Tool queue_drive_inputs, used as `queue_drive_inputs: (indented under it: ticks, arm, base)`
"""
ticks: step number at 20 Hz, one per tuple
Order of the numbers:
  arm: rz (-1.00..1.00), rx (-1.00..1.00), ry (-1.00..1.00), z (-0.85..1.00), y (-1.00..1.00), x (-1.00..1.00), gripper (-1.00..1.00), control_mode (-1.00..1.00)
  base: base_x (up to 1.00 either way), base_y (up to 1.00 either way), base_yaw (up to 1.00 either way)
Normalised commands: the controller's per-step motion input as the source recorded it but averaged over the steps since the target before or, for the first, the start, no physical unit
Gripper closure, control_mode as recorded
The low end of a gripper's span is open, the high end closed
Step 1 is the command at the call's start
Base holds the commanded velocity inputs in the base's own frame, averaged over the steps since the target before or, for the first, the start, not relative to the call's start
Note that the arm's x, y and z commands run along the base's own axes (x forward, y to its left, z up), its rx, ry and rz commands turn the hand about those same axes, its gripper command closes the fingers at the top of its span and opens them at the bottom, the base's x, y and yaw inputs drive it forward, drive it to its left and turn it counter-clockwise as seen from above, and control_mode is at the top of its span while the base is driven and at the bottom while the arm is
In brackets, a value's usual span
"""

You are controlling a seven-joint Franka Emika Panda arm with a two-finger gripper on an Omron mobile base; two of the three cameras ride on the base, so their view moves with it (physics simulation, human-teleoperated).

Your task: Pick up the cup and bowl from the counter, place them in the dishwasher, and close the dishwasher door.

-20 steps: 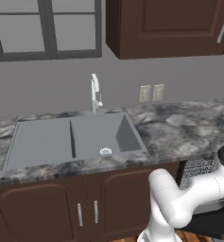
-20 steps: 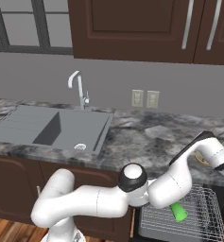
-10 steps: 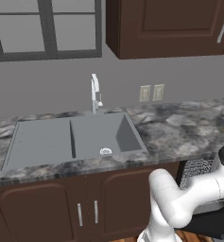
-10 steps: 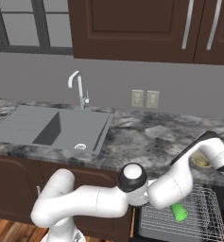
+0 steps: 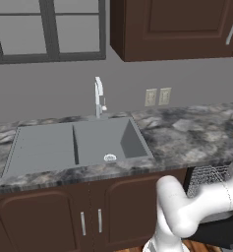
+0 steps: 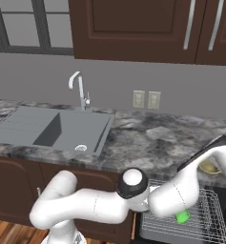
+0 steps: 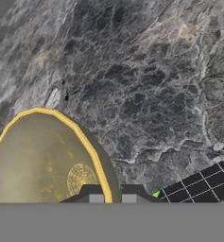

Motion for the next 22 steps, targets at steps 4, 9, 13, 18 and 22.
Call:
queue_drive_inputs:
  ticks: [4,9,13,18,22]
  arm:
    - [0.0,-0.03,-0.04,-0.17,0.67,-0.52,1.0,-1.0]
    - [0.02,-0.09,-0.03,-0.33,0.84,-0.51,1.0,-1.0]
    - [0.02,-0.1,-0.05,-0.29,0.81,-0.52,1.0,-1.0]
    - [0.01,-0.1,-0.06,-0.29,0.75,-0.51,1.0,-1.0]
    - [0.0,-0.12,-0.03,-0.46,0.64,-0.47,1.0,-1.0]
  base:
    - [0.0,0.0,0.0]
    - [0.0,0.0,0.0]
    - [0.0,0.0,0.0]
    - [0.0,0.0,0.0]
    - [0.0,0.0,0.0]
